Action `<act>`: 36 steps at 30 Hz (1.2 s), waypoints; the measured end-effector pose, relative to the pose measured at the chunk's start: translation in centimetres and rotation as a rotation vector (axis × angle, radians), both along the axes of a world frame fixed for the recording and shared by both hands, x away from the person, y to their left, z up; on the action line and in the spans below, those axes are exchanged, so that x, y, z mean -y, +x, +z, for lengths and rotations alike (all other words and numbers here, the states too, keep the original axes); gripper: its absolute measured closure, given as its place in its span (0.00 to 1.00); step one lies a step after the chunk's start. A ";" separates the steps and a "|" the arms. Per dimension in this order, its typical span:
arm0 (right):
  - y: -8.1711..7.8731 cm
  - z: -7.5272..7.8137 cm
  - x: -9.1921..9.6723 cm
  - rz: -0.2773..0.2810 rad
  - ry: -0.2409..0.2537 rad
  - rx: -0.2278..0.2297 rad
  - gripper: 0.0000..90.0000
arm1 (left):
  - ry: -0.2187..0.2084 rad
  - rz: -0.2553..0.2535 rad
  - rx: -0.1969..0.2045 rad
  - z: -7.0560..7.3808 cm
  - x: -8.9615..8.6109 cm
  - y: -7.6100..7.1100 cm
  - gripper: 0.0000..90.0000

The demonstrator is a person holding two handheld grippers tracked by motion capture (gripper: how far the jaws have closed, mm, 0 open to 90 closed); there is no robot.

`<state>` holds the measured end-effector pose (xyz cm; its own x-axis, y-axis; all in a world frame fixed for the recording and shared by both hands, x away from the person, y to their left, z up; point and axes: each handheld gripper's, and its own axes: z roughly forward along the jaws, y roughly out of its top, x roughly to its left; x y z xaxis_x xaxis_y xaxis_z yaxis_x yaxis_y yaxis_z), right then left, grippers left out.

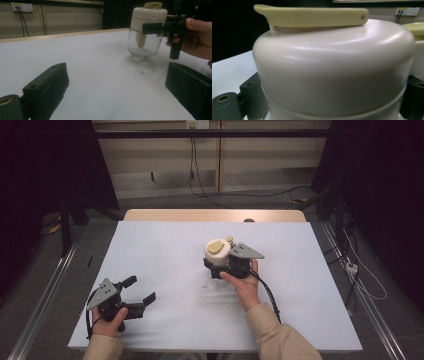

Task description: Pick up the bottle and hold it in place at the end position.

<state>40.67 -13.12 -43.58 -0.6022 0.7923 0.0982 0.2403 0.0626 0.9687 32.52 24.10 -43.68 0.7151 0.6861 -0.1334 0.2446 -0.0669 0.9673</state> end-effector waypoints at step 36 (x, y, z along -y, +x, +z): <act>1.6 -0.2 -1.6 0.015 0.009 0.001 0.08 | -0.007 0.002 0.000 -0.1 -0.1 0.0 0.05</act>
<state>42.25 -11.48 -43.74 -0.6141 0.7823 0.1043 0.2380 0.0576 0.9695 32.51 24.24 -43.78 0.7140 0.6864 -0.1380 0.2450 -0.0602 0.9677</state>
